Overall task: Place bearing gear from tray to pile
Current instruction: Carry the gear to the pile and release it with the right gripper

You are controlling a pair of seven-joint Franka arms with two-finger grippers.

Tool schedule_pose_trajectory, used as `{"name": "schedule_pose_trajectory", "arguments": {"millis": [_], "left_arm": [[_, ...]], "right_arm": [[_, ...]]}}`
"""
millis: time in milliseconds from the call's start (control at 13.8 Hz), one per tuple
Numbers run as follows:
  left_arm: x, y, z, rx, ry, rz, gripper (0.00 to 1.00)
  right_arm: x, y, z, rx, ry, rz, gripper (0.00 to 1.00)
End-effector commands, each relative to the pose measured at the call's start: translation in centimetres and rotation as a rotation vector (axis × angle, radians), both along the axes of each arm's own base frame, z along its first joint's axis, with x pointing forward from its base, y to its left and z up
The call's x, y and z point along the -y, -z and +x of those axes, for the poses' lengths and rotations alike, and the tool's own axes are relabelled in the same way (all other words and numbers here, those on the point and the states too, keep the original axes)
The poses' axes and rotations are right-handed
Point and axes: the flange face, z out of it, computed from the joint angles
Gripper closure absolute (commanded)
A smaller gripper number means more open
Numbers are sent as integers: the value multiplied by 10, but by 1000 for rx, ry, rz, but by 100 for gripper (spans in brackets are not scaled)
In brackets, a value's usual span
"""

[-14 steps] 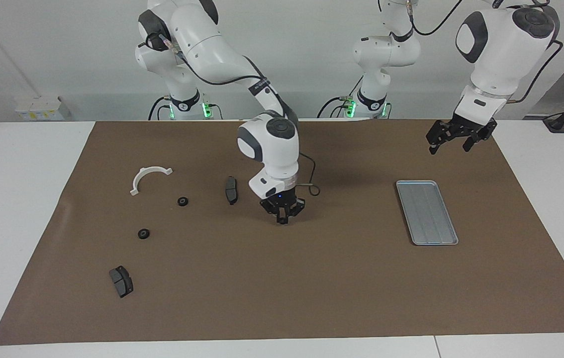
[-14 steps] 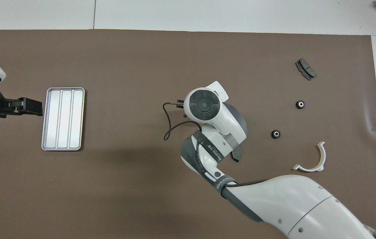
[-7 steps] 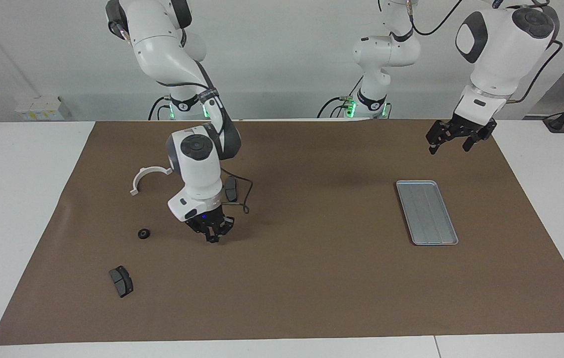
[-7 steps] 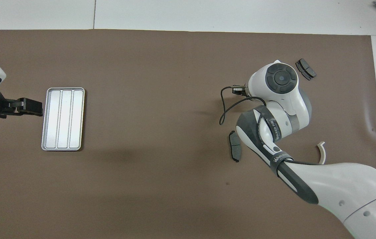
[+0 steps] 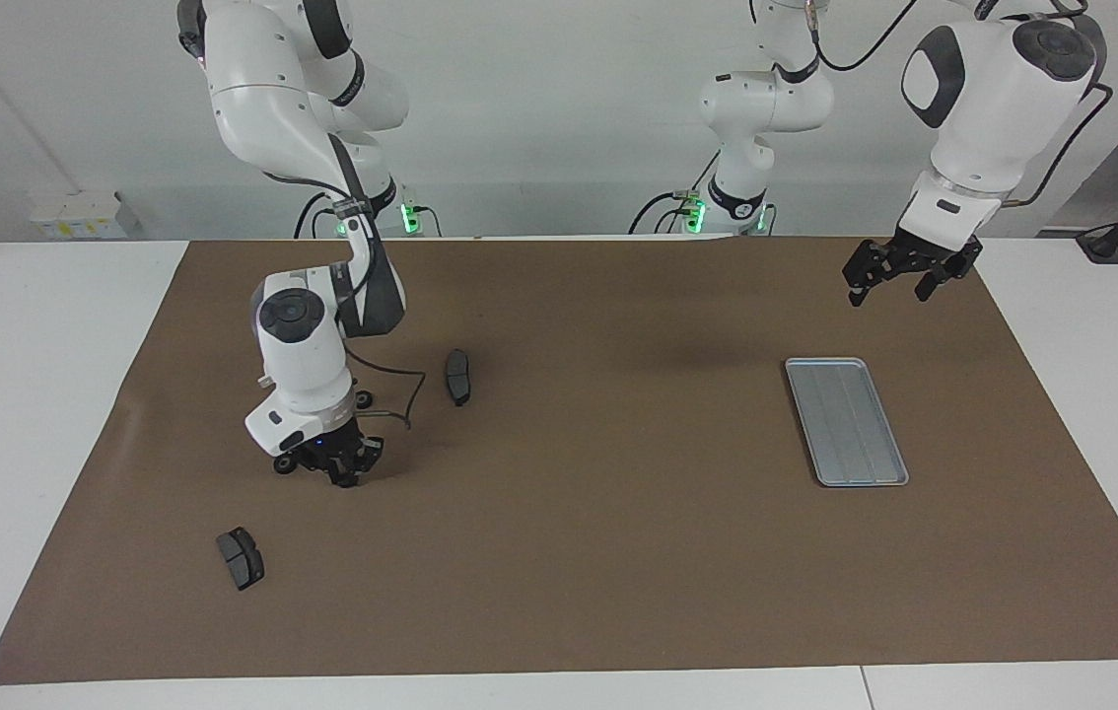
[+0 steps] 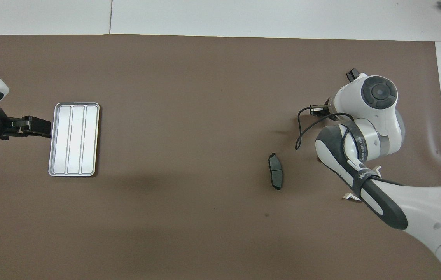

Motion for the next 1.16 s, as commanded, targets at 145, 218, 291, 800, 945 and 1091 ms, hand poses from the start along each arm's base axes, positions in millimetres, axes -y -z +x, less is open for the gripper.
{"name": "schedule_pose_trajectory", "arguments": {"millis": [145, 218, 291, 800, 945, 1091], "left_arm": [[-1, -1, -9, 14, 11, 14, 0], [-1, -1, -9, 14, 11, 14, 0], [-1, -1, -9, 14, 9, 14, 0], [-1, -1, -10, 11, 7, 14, 0], [-1, -1, -9, 16, 7, 13, 0], [-1, -1, -10, 11, 7, 14, 0]], "right_arm": [[-1, -63, -6, 62, -9, 1, 0], [1, -87, -8, 60, 4, 1, 0], [1, -108, -10, 54, 35, 29, 0], [4, -251, -42, 26, 74, 47, 0], [3, -295, -49, -19, 77, 38, 0], [0, -309, -55, -62, 77, 34, 0]]}}
